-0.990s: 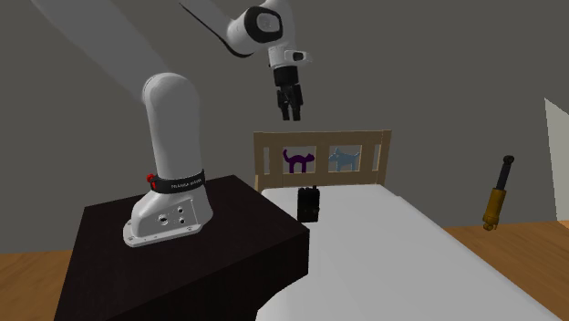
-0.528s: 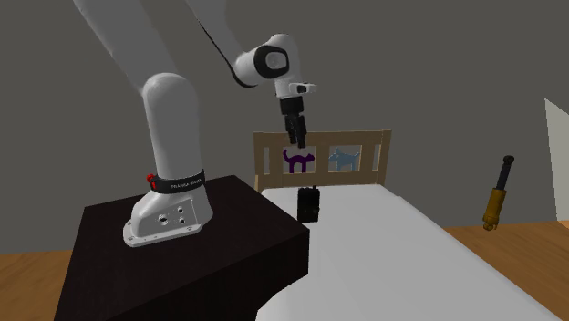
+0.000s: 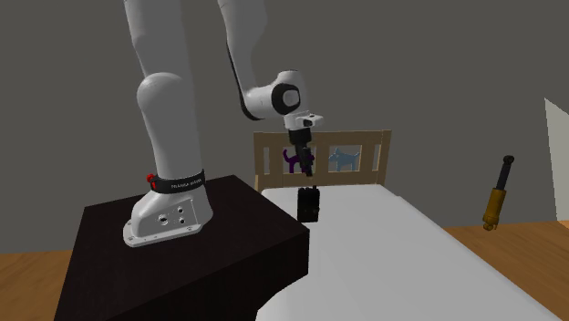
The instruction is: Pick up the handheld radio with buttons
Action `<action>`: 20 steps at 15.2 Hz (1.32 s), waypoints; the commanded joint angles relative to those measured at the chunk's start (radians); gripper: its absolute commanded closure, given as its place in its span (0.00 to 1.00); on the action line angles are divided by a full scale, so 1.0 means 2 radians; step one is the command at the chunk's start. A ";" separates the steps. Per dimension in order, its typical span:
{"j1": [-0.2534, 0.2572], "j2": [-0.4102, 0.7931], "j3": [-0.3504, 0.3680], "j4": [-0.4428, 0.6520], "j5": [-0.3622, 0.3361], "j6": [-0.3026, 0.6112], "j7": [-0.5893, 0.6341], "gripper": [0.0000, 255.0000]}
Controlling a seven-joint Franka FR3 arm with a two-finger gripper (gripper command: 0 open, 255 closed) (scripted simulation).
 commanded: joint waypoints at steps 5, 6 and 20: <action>0.049 0.138 -0.100 0.070 -0.266 0.078 0.251 0.00; 0.063 0.149 -0.116 0.075 -0.285 0.085 0.269 0.00; 0.144 0.211 -0.205 0.111 -0.379 0.128 0.371 1.00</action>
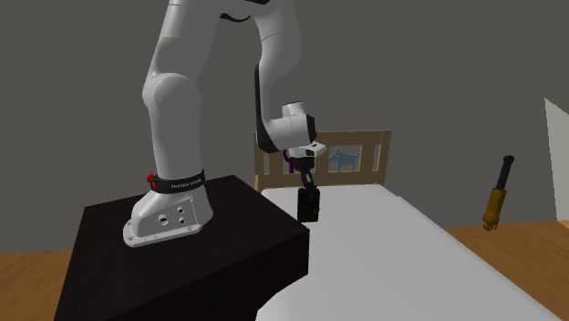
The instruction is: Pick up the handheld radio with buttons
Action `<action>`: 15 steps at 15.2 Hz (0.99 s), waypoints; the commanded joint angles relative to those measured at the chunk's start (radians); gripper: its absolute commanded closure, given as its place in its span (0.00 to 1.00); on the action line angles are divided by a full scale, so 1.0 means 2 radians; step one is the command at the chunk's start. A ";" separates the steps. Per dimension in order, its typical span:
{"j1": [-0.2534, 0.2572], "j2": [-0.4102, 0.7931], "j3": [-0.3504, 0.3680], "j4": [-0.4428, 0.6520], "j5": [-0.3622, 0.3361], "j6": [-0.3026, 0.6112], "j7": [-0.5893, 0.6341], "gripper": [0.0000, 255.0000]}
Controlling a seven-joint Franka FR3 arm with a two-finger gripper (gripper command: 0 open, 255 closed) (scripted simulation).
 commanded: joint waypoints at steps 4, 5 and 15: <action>-0.016 -0.012 0.016 -0.008 0.014 -0.009 -0.017 1.00; -0.032 -0.024 0.034 -0.014 0.030 -0.018 -0.036 1.00; -0.151 -0.128 0.179 -0.069 0.227 -0.082 -0.222 1.00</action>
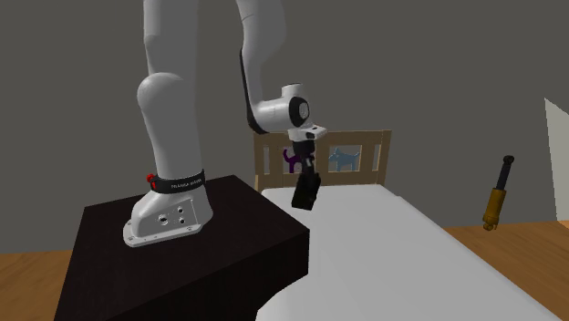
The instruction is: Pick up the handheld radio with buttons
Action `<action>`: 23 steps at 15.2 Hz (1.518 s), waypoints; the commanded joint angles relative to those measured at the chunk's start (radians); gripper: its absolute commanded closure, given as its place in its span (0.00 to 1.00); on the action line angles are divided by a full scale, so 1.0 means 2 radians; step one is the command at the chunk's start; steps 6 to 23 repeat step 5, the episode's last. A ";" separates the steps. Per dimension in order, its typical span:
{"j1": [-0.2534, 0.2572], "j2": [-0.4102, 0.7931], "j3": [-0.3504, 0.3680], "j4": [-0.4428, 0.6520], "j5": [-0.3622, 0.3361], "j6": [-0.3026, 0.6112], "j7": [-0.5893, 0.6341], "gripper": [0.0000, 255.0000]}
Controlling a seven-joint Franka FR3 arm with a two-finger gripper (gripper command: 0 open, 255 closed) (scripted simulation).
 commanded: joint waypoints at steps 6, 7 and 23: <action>-0.027 -0.043 0.045 -0.018 0.101 -0.024 -0.084 1.00; -0.027 -0.043 0.045 -0.018 0.101 -0.024 -0.084 1.00; -0.027 -0.043 0.045 -0.018 0.101 -0.024 -0.084 1.00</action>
